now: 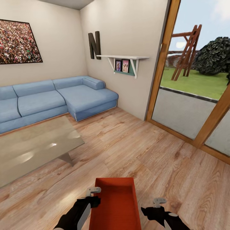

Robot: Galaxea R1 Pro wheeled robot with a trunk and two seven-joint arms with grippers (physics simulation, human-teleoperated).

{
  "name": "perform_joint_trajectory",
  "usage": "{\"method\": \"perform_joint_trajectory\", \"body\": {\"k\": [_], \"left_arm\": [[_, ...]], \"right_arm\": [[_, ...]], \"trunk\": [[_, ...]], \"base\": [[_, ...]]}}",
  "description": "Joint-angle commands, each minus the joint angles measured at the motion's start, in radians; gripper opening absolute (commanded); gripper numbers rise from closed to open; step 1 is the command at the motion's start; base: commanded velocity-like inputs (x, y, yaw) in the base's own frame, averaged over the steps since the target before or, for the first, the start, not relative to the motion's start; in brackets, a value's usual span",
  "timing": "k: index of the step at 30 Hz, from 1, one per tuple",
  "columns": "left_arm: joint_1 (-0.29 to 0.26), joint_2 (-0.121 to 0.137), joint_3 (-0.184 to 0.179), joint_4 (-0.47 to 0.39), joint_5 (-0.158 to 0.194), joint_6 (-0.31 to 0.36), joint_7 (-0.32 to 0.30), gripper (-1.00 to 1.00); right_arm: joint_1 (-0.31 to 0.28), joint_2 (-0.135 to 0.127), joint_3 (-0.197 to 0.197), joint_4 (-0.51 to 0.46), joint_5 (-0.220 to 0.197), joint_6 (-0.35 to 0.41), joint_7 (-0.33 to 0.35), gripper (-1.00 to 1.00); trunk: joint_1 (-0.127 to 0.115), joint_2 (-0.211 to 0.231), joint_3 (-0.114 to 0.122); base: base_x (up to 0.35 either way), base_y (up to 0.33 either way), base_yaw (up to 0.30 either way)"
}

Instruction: Move the two storage containers from the living room to the garage. In the garage, place one container on the floor and stack the other container on top of it (either order is fine).

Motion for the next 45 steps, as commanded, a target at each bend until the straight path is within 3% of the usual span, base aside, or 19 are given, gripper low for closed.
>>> {"method": "perform_joint_trajectory", "body": {"k": [1, 42, 45], "left_arm": [[0.000, 0.001, -0.006, -0.002, 0.010, 0.004, 0.009, 1.00], [0.000, 0.011, -0.002, 0.001, 0.011, 0.005, 0.014, 1.00], [0.000, 0.011, -0.001, 0.001, 0.011, 0.001, 0.013, 1.00]], "right_arm": [[0.000, -0.001, 0.000, -0.003, -0.003, 0.006, 0.003, 1.00], [0.000, -0.002, 0.002, -0.014, -0.001, -0.015, 0.004, 1.00], [0.000, -0.002, 0.002, -0.013, -0.001, -0.015, 0.004, 1.00]], "trunk": [[0.004, -0.008, -0.004], [0.161, -0.295, -0.195], [0.165, -0.302, -0.201]], "base": [[0.000, 0.000, 0.000], [0.000, 0.000, 0.000], [0.000, 0.000, 0.000]]}}
